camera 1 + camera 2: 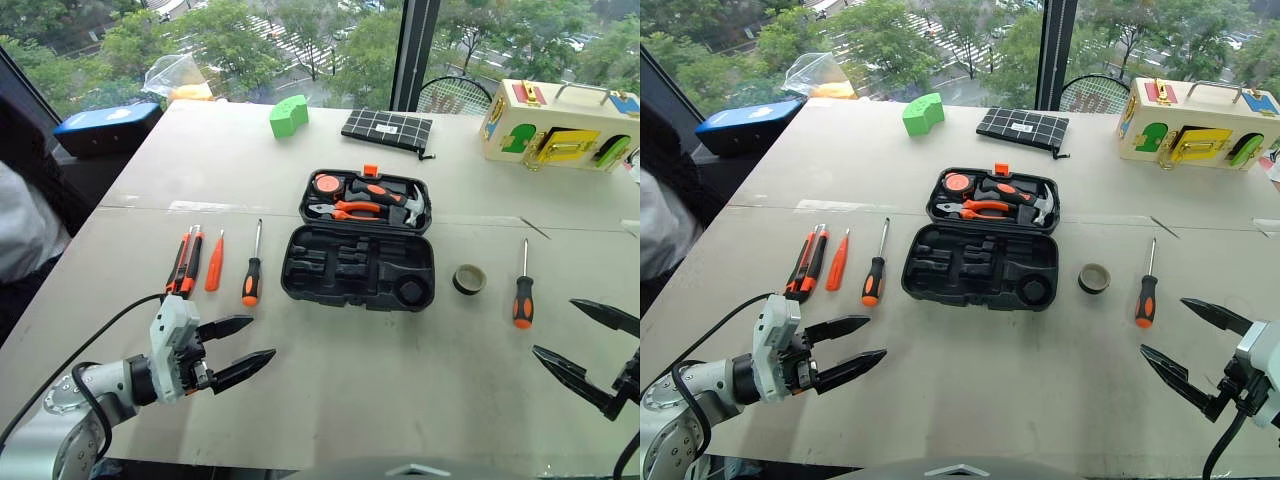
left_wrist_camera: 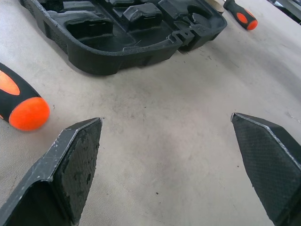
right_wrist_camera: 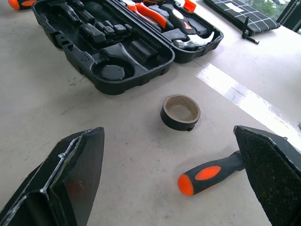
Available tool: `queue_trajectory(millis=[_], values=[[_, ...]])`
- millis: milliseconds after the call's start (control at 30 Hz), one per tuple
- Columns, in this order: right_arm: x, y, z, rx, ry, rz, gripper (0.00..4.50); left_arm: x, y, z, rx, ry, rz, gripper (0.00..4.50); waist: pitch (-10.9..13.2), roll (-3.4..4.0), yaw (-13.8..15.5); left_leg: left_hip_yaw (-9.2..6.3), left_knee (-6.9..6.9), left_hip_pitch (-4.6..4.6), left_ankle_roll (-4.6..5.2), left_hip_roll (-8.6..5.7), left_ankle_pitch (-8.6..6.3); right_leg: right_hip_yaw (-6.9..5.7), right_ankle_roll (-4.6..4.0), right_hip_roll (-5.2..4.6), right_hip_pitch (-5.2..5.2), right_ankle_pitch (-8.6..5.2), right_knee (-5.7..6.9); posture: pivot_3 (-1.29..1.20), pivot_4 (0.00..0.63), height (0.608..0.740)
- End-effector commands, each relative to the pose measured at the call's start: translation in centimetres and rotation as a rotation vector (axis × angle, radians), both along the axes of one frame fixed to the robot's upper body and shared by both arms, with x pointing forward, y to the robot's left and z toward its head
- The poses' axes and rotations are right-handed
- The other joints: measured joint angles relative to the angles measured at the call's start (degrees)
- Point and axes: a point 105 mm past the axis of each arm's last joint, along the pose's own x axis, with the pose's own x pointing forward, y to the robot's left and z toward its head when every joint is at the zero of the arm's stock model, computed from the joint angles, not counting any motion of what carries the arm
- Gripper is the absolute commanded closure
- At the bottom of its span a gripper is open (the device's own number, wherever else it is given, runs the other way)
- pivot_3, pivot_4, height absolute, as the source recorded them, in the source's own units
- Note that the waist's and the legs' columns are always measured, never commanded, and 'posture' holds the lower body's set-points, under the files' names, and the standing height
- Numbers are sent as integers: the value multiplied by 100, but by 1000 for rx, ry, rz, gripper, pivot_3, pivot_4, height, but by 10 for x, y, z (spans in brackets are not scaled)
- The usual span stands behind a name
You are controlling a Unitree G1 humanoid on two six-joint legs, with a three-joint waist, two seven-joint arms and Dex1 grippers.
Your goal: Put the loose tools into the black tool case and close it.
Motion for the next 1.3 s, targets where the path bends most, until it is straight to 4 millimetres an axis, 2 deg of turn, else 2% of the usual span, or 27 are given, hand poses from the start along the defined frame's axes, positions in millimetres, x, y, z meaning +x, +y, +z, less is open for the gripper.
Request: queue_trajectory(millis=[33, 67, 133, 200, 267, 400, 567, 667, 767, 867, 900, 1033, 1133, 1267, 1300], values=[[4, 11, 13, 6, -39, 63, 0, 17, 13, 8, 16, -88, 170, 27, 0, 1, 0, 0, 0, 0, 0, 0, 0, 0, 0, 0, 0, 0, 0, 0, 150, 740], [7, 16, 17, 16, -48, 88, 0, 29, 21, 12, -3, -117, 312, 27, 1, 8, -2, 0, 0, 0, 0, 0, 0, 0, 0, 0, 0, 0, 0, 0, 150, 740], [12, 25, 26, 40, -69, 143, 0, 52, 41, 11, 88, -131, 609, 27, 6, 11, 14, 3, 4, 3, 3, -4, 1, 7, 1, -3, 5, 1, 0, 0, 150, 740], [13, 32, 32, 55, -74, 186, 0, 61, 48, 11, 124, -92, 749, 27, -3, -11, 41, -12, 22, 4, 4, -5, 2, -4, 3, 6, 15, 2, 9, 0, 150, 740], [11, 40, 37, 72, -72, 224, 0, 65, 41, 14, 114, -62, 760, 27, -17, -35, 61, -21, 23, 2, 4, -8, 2, -12, 4, 43, 17, 2, 9, 0, 150, 740], [7, 56, 46, 86, -69, 299, 0, 77, 22, 12, 139, -17, 773, 27, -7, -21, 76, -30, 20, -10, 7, -16, -3, -27, 4, 45, 16, 1, 6, 0, 150, 740], [8, 66, 54, 86, -86, 318, 0, 90, 3, 8, 155, 23, 756, 27, -9, -24, 59, -31, 22, -6, 7, -22, -2, -26, 5, 56, 23, 2, 7, 0, 150, 740], [9, 67, 57, 78, -94, 314, 0, 97, 4, 1, 187, 62, 799, 27, -10, -20, 61, -27, 28, -5, 7, -22, -2, -24, 5, 59, 23, 2, 8, 0, 150, 740], [11, 70, 60, 75, -103, 310, 0, 102, -4, -2, 193, 67, 774, 782, -12, -19, 63, -26, 29, -4, 7, -23, -2, -24, 5, 61, 24, 2, 8, 0, 150, 740], [13, 73, 63, 71, -112, 306, 0, 104, -7, -5, 210, 75, 753, 2175, -14, -13, 80, -24, 29, -6, 7, -26, -2, -25, 4, 61, 24, 2, 8, 0, 150, 740], [14, 74, 64, 71, -114, 305, 0, 104, -8, -5, 215, 74, 749, 2487, -15, -13, 86, -23, 29, -6, 7, -26, -2, -25, 4, 61, 24, 2, 8, 0, 150, 740], [17, 74, 65, 72, -119, 294, 0, 104, -3, 0, 240, 27, 758, 4389, -21, -7, 79, -20, 31, -6, 7, -27, -2, -23, 4, 60, 26, 2, 8, 0, 150, 740], [18, 72, 62, 74, -119, 286, 0, 103, -2, 9, 226, -30, 768, 4462, -21, -7, 66, -21, 32, -5, 7, -25, -2, -22, 4, 60, 25, 2, 8, 0, 150, 740], [18, 68, 57, 77, -115, 277, 0, 96, 4, 10, 241, -37, 781, 4462, -20, -9, 60, -26, 28, -8, 7, -21, -2, -22, 3, 62, 25, 2, 8, 0, 150, 740], [17, 67, 56, 77, -115, 276, 0, 96, 4, 10, 246, -37, 779, 4227, -19, -10, 59, -26, 27, -8, 7, -21, -2, -22, 3, 63, 25, 2, 8, 0, 150, 740]])
